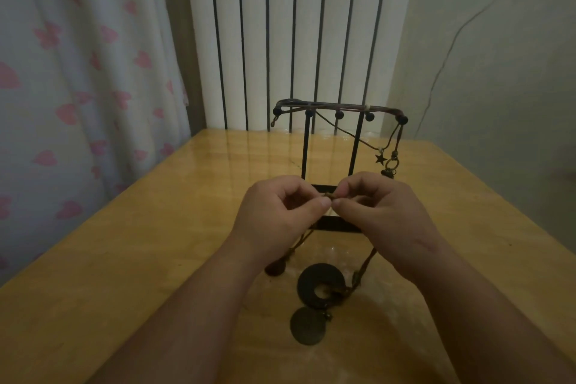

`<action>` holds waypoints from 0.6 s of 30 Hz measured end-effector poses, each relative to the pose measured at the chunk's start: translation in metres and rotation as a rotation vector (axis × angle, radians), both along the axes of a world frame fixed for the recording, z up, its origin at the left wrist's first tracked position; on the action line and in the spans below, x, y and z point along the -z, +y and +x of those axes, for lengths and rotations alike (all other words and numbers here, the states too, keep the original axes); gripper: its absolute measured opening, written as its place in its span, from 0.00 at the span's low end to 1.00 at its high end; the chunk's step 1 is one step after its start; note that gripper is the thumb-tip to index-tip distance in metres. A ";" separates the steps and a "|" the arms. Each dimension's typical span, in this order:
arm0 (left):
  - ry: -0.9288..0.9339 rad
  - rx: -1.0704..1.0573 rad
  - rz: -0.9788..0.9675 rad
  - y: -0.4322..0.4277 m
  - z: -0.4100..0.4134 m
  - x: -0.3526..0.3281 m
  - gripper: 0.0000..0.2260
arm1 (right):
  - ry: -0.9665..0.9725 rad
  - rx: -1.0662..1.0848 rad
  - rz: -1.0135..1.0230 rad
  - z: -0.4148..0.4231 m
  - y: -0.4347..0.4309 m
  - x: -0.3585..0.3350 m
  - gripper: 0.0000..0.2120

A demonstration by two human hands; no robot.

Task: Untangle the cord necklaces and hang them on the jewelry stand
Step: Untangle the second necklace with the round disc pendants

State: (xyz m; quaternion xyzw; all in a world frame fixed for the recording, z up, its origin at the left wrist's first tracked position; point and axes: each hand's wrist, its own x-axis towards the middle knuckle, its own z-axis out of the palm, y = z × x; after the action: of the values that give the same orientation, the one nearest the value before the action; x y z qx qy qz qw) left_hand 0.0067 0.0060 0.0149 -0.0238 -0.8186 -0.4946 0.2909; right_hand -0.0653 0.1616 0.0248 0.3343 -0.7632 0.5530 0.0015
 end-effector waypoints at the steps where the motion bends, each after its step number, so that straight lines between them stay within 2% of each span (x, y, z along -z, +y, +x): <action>1: -0.009 -0.023 -0.009 0.000 0.000 0.000 0.02 | 0.023 -0.001 0.017 0.000 0.000 0.000 0.02; 8: -0.026 -0.095 -0.141 0.000 0.001 -0.001 0.03 | 0.110 -0.011 0.103 0.002 0.000 -0.001 0.04; 18: -0.082 -0.021 -0.169 -0.001 -0.002 0.003 0.07 | 0.191 -0.023 0.176 0.004 -0.005 0.003 0.07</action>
State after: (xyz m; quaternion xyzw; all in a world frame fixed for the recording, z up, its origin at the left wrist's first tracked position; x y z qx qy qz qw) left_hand 0.0042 0.0055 0.0114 -0.0194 -0.8690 -0.4210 0.2591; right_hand -0.0610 0.1570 0.0215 0.3932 -0.8011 0.4496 0.0386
